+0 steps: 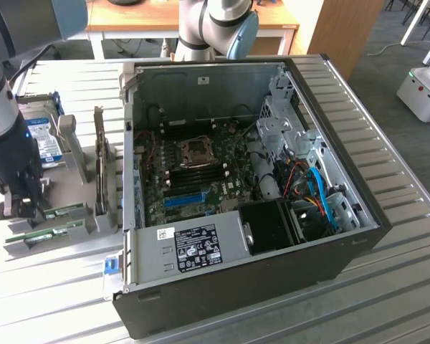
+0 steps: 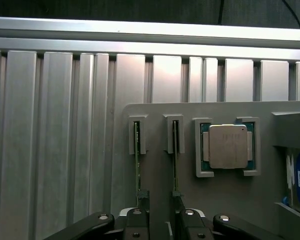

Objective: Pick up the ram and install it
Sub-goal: 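Pick up the ram and move it above insertion slot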

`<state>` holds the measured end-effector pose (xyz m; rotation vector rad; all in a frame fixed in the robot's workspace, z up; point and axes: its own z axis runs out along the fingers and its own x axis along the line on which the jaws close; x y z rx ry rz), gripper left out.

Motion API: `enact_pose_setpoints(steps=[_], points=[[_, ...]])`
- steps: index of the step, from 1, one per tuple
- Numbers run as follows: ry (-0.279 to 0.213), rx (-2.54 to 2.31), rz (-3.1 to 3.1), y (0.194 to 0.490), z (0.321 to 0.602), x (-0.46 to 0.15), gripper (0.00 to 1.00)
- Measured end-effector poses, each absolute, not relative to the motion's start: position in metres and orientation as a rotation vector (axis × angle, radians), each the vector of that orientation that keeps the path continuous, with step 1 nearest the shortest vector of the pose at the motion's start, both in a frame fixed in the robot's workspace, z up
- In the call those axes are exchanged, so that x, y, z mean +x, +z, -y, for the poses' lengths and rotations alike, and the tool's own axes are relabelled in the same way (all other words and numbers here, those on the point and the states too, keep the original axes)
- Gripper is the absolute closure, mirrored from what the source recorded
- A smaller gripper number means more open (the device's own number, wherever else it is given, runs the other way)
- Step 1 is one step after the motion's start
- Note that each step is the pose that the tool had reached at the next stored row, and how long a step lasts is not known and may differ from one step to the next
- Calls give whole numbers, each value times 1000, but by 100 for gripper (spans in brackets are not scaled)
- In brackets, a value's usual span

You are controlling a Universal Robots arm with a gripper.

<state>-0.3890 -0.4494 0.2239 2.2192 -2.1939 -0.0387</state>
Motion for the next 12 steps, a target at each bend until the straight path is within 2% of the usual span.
enact_pose_setpoints(steps=[12], points=[[-38, 2219, 2193, 223, 452, -389, 70]])
